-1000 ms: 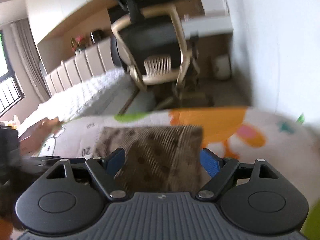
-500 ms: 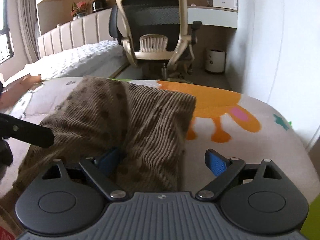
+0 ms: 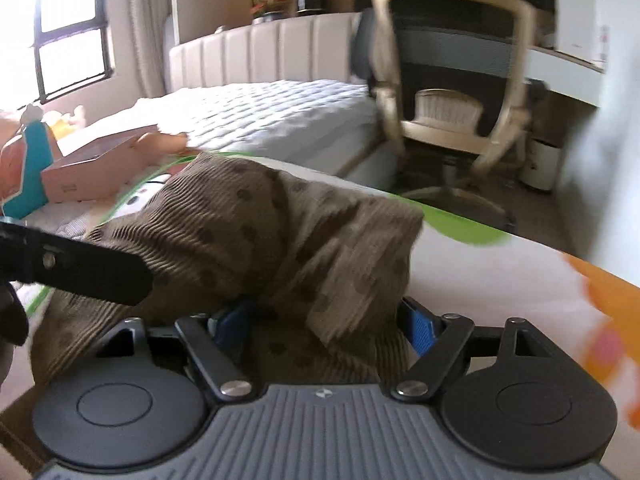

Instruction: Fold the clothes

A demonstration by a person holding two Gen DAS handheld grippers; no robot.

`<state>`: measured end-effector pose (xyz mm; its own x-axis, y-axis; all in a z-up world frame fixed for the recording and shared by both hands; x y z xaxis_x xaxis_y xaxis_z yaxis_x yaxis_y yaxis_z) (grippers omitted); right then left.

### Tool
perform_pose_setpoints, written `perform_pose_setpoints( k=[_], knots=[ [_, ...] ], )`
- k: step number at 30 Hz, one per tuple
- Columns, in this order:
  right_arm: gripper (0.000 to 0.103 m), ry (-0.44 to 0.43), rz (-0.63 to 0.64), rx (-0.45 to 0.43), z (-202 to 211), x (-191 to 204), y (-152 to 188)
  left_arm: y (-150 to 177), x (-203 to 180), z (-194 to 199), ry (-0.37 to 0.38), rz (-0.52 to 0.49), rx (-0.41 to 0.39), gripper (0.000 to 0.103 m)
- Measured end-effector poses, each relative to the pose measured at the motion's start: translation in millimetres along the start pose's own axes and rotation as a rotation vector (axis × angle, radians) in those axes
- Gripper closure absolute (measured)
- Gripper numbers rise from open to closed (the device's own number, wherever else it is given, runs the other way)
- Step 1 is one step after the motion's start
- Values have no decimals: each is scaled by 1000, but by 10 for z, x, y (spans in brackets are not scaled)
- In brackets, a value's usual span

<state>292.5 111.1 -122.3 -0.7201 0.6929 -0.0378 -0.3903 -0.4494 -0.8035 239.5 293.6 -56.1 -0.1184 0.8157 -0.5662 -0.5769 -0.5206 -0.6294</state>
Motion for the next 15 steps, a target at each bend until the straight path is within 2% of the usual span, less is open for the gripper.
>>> perform_pose_setpoints(
  k=[3,5,7,10,13,15],
  knots=[
    [15,4,-20,11,-63,48,-65,-15,305,225,-94,9,-28,0],
    [15,1,-46,12,47,-12,-68,119,348,326,-94,-29,-9,0],
    [15,3,-52,-40,197,-71,-198,256,356,362,-83,-76,32,0],
    [15,43,-32,-112,215,-129,-471,379,250,330,-117,-200,54,0],
    [15,105,19,-70,-135,-138,-577,512,83,304,-148,-305,97,0],
    [6,153,85,-24,-450,-141,-515,615,5,307,-171,-352,118,0]
  ],
)
Point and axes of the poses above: each gripper's, at about its wrist camera, not at the fingertips, and z roughly against the way its jaws point, x to its left, y to its underside, the point moved 7 cm from there along -z, roughly the way its jaws point, and after that the axes turned 5 degrees about z, right-handed, at the moved point
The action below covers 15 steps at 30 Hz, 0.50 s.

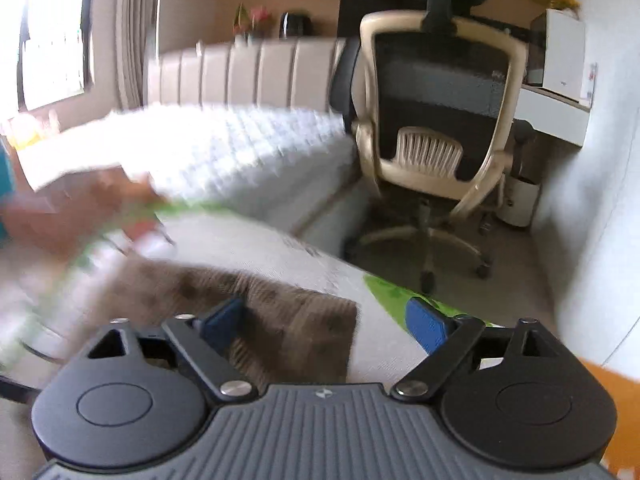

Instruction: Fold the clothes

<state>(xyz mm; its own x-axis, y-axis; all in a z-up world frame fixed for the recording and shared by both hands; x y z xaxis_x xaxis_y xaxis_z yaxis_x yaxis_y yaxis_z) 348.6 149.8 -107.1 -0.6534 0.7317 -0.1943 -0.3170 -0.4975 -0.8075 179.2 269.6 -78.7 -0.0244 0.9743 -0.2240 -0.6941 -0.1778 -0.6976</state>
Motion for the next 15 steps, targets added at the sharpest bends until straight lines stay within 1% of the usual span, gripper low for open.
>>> perform_pose_setpoints(
  k=[1,2,3,5,6,8,10,13,15],
  knots=[
    [4,17,18,0,-115,7,38,35,-43,13,-5,-18,12,0],
    [2,5,-9,-3,-144,-28,51,70,-100,31,-7,-43,20,0],
    [2,-10,-41,-7,-162,-70,60,107,-151,38,-3,-65,38,0],
    [3,-16,-109,-23,-43,-195,65,160,-245,83,16,-115,70,0],
    [4,-14,-113,-40,82,-236,75,159,-278,137,40,-122,71,0],
    [5,-19,-88,-73,365,-268,123,89,-293,268,98,-100,39,0],
    [5,-37,-30,-103,668,-245,206,-97,-277,387,154,-52,-26,0],
    [5,-98,58,-112,1029,-16,416,-537,-204,410,189,18,-149,0],
    [5,-165,80,-117,1191,134,513,-846,-112,263,179,75,-195,0]
  ],
)
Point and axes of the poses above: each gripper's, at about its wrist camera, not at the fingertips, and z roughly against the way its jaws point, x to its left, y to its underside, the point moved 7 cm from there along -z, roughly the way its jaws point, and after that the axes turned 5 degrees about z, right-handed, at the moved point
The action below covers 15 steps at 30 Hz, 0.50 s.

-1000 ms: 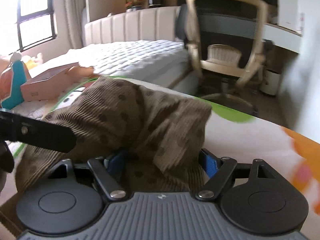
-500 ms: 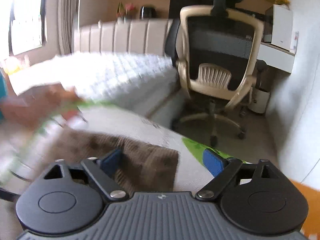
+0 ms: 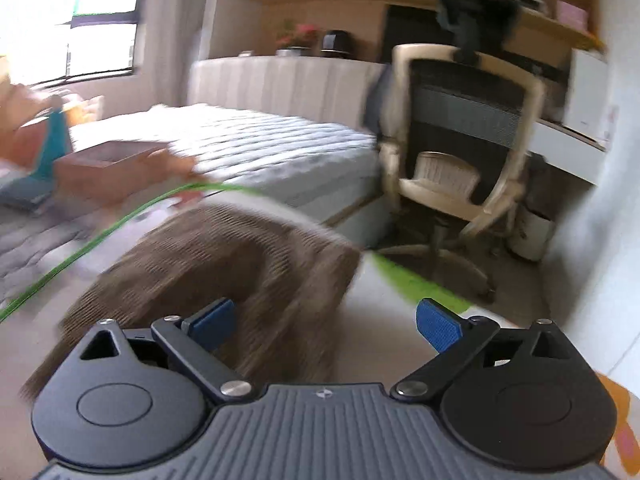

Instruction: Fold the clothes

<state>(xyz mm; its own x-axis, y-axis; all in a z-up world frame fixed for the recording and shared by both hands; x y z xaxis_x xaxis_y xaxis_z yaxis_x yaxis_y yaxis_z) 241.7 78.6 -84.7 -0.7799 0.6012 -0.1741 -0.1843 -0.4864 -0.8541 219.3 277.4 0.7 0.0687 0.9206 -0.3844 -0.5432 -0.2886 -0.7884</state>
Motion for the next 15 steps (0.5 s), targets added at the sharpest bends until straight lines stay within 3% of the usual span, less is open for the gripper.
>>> perform_pose_setpoints(
  k=[3,7,10,12,15],
  knots=[
    [5,-103,-7,-12,159,242,20,-300,207,-399,-52,80,-16,0],
    [3,-245,-10,-36,228,488,-22,-363,541,-985,-139,110,124,0],
    [2,-340,-8,65,-23,678,152,-307,704,-1138,-184,95,167,0],
    [1,-325,-9,122,-195,744,311,-330,769,-1117,-171,120,159,0],
    [0,-311,11,98,-126,787,297,-349,699,-1021,-195,90,143,0]
  ],
)
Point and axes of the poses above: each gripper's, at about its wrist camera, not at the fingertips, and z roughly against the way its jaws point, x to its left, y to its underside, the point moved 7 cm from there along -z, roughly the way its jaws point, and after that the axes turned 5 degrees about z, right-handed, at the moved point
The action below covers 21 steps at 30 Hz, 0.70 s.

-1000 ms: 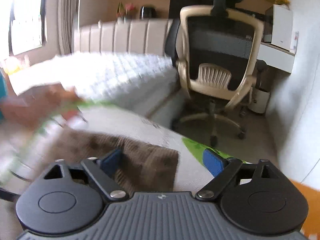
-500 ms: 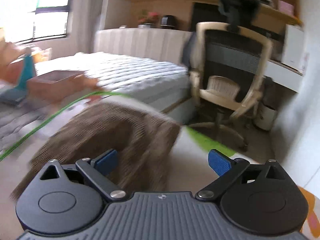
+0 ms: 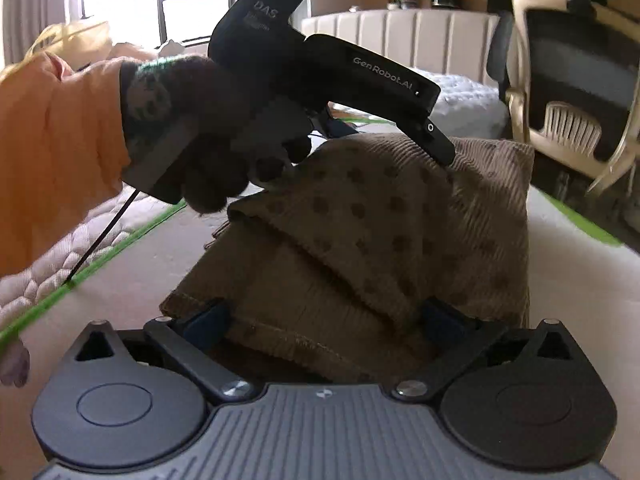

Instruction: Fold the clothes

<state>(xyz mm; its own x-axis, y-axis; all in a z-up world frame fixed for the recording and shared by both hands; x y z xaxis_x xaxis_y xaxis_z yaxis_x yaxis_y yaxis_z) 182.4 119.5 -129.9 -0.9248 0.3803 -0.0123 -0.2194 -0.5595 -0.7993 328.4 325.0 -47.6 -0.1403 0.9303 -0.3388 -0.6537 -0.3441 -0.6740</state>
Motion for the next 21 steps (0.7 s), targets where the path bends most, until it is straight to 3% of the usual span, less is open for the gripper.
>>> perform_pose_setpoints(
  k=[3,6,9,13,14,21],
  knots=[
    [0,4,-20,-58,263,-5,-78,67,-63,228,-64,-38,-42,0],
    [0,97,-39,-118,553,-168,-122,337,-166,584,-54,-32,-76,0],
    [0,217,-94,-115,645,-398,-62,748,-251,790,-47,-82,-80,0],
    [0,378,-120,25,308,-610,145,1223,-195,760,-279,-182,-21,0],
    [0,403,-118,57,228,-615,212,1260,-151,790,-289,-152,-18,0],
    [0,402,-212,20,461,-346,363,1634,-61,1195,-288,19,-63,0]
  ],
)
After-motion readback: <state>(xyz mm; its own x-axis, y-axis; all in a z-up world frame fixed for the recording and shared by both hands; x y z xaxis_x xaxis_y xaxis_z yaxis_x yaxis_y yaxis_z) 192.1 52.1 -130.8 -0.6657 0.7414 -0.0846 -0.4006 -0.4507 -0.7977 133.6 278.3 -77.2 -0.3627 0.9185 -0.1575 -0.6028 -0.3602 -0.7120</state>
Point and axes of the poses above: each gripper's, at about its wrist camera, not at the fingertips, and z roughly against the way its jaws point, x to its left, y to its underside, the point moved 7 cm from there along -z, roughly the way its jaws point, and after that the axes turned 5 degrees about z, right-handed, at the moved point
